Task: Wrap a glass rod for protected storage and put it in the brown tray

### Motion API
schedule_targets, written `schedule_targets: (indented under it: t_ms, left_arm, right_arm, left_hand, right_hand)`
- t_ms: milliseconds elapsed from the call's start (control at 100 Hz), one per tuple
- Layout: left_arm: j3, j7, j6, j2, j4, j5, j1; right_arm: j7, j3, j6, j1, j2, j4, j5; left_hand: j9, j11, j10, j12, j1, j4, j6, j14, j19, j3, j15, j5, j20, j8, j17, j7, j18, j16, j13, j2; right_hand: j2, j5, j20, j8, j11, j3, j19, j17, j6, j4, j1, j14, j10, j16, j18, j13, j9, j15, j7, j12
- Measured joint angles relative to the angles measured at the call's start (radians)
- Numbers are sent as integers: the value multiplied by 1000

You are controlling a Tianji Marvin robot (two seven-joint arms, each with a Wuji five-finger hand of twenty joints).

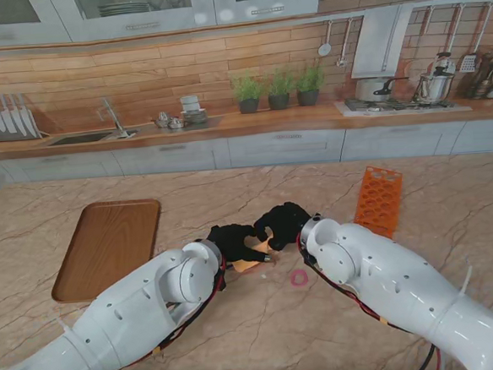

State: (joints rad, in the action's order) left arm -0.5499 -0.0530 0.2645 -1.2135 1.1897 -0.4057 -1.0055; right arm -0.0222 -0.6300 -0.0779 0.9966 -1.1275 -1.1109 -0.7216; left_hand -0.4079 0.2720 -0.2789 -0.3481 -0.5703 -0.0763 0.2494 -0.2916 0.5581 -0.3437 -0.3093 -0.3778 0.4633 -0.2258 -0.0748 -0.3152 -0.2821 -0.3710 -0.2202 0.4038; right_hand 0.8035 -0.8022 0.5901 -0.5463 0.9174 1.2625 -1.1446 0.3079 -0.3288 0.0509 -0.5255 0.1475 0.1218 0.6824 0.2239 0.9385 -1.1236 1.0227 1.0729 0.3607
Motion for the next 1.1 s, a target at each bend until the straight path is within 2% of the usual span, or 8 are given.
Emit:
schedule_targets:
  t_ms: [300, 600, 710, 760, 870, 910, 980, 1100]
  left_arm:
    - [16, 46, -2, -48, -66, 61, 19]
    - [20, 56, -14, -71, -96, 106, 33]
    - [4, 80, -14, -85, -103, 141, 27]
    - [-3, 91, -12, -90, -103, 158, 22]
    - [-17, 116, 3, -105, -101, 178, 13]
    - [-28, 121, 7, -111, -99, 200, 9]
    - [-49, 131, 8, -122, -99, 263, -1]
    - [-59, 148, 4, -133, -100, 291, -10]
  right_arm:
    - [14, -26, 9, 22, 3, -25, 1]
    - [28, -65, 23, 48, 6, -56, 11]
    - [28, -70, 23, 50, 8, -64, 8]
    - [28, -74, 23, 50, 9, -66, 7]
    - [27, -84, 27, 52, 9, -73, 7]
    - [27, -88, 31, 53, 10, -76, 7]
    - [27, -95, 37, 55, 10, -82, 10]
    - [30, -100, 44, 58, 12, -87, 13]
  left_hand:
    - [7, 19, 0, -1, -21, 0, -14, -32, -3, -113, -1, 31, -48, -37, 10, -49, 34, 7, 51, 0]
    - [-27, 73, 6, -27, -107, 0, -37, -33, 133, -280, -8, 42, -61, -71, -1, -127, 62, 18, 52, 8]
    - [-115, 97, 13, -28, -144, -12, -39, -2, 197, -322, -28, 38, -60, -94, 11, -176, 62, 26, 0, 16]
    - [-191, 120, 19, -28, -154, -13, -47, 25, 267, -347, -43, -12, -38, -115, 48, -205, 75, 33, -40, 16]
    - [-315, 149, 28, -33, -210, -18, -48, 79, 376, -354, -105, -74, 7, -135, 120, -243, 57, 33, -153, 6]
    - [-340, 159, 29, -34, -249, -48, -48, 88, 399, -354, -145, -97, 19, -138, 134, -255, 57, 31, -180, 6]
    - [-379, 174, 35, -40, -307, -72, -48, 95, 420, -353, -198, -110, 33, -138, 151, -278, 56, 15, -225, 6]
    - [-442, 180, 41, -99, -358, -90, -48, 85, 456, -337, -289, -136, 53, -138, 189, -318, 49, -27, -317, 6]
  right_hand:
    - [6, -4, 0, 9, 1, 2, 0, 0, 2, 1, 0, 2, 2, 1, 0, 0, 0, 1, 0, 0]
    - [7, -4, 0, 10, 4, 2, -1, 0, 17, 1, -9, 14, 13, 5, 0, 0, -1, 10, 0, 0]
    - [7, -4, 0, 11, 4, 9, -1, 0, 44, 13, -11, 15, 13, 5, 0, 0, -1, 12, -1, 0]
    - [7, -4, 0, 12, 4, 11, -1, 0, 53, 13, -11, 15, 13, 5, 0, 0, -1, 12, -1, 0]
    - [3, -4, 0, 23, 4, 12, -2, 0, 68, 13, -12, 15, 14, 5, 0, 0, -1, 12, -12, 0]
    - [1, -4, 0, 25, 4, 12, -7, 0, 71, 13, -12, 15, 14, 5, 0, 0, -1, 12, -17, 0]
    - [-4, -4, 1, 26, 4, 13, -8, 0, 81, 13, -13, 16, 14, 5, 0, 0, -1, 13, -20, 0]
    - [-4, -12, 8, 30, 4, 13, -8, 0, 89, 13, -13, 17, 16, 5, 0, 0, -1, 13, -21, 0]
